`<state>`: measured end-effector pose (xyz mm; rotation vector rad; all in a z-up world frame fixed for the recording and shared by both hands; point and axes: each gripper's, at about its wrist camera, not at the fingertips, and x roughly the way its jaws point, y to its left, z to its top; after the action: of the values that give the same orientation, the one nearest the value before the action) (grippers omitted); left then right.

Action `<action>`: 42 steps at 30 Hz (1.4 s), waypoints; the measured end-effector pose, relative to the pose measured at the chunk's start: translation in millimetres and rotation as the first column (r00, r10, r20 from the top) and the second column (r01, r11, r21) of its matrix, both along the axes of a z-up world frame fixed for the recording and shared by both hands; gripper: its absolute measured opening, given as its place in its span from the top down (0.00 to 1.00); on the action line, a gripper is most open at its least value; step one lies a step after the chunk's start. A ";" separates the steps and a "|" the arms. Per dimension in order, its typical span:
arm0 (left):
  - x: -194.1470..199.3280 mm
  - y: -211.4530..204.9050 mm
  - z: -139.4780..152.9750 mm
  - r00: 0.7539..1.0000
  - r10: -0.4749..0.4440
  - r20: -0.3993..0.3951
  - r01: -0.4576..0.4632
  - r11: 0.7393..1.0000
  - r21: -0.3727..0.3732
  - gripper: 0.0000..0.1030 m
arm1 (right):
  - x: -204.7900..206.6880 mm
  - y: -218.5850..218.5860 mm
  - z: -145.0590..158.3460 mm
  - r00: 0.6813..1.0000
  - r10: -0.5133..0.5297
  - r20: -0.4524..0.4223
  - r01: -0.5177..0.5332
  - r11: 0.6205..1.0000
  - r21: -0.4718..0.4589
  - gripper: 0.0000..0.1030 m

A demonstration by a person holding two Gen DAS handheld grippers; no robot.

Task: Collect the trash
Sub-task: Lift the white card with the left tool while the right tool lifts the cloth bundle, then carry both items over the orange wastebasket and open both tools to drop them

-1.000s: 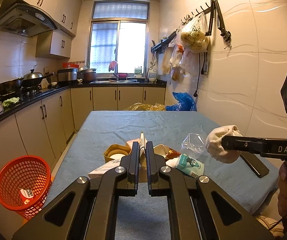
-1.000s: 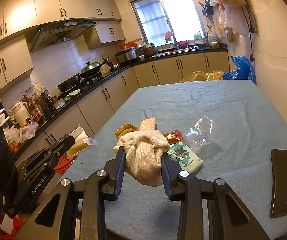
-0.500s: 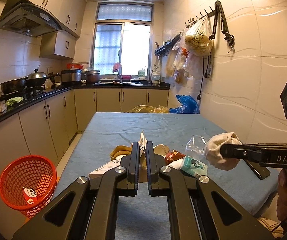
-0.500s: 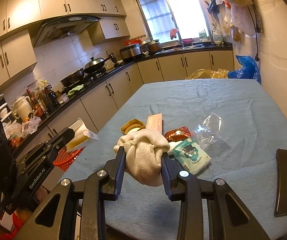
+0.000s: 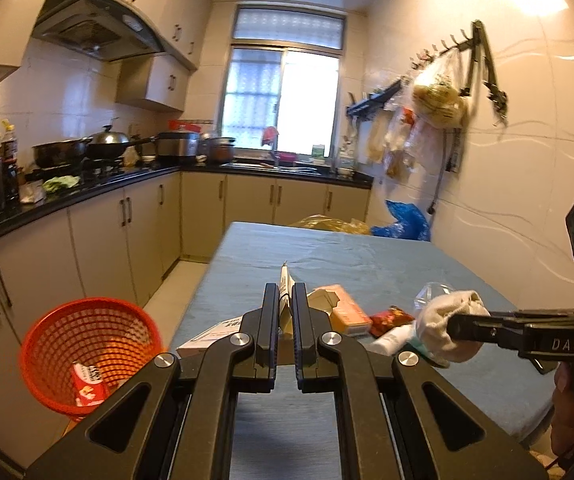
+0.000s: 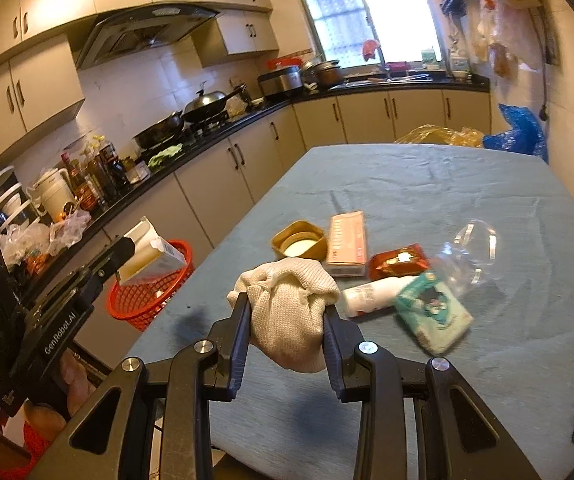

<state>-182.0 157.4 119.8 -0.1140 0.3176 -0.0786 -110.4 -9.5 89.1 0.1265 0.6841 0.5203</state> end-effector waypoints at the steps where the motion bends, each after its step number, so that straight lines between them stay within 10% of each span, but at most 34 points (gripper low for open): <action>1: -0.1 6.3 -0.2 1.000 0.013 -0.002 -0.013 1.000 -0.005 0.94 | 1.9 6.3 -0.3 1.000 0.011 -0.004 -0.011 1.000 -0.005 0.66; 35: 24.6 186.9 -65.4 0.935 0.296 -0.193 -0.315 0.946 -0.073 0.93 | 111.5 262.8 -39.0 0.923 0.339 -0.183 -0.341 0.940 0.024 0.60; 37: 26.2 189.8 -66.9 0.931 0.302 -0.204 -0.323 0.943 -0.079 0.88 | 118.1 269.5 -42.0 0.916 0.352 -0.193 -0.351 0.936 0.040 0.56; 42: 22.8 185.1 -63.2 0.915 0.359 -0.186 -0.374 0.926 -0.052 0.34 | 119.5 255.4 -41.2 0.921 0.346 -0.180 -0.343 0.938 0.050 0.55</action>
<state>-159.2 342.4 56.6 -0.2658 0.4622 0.2932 9.1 245.8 47.9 0.0711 0.8927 0.8614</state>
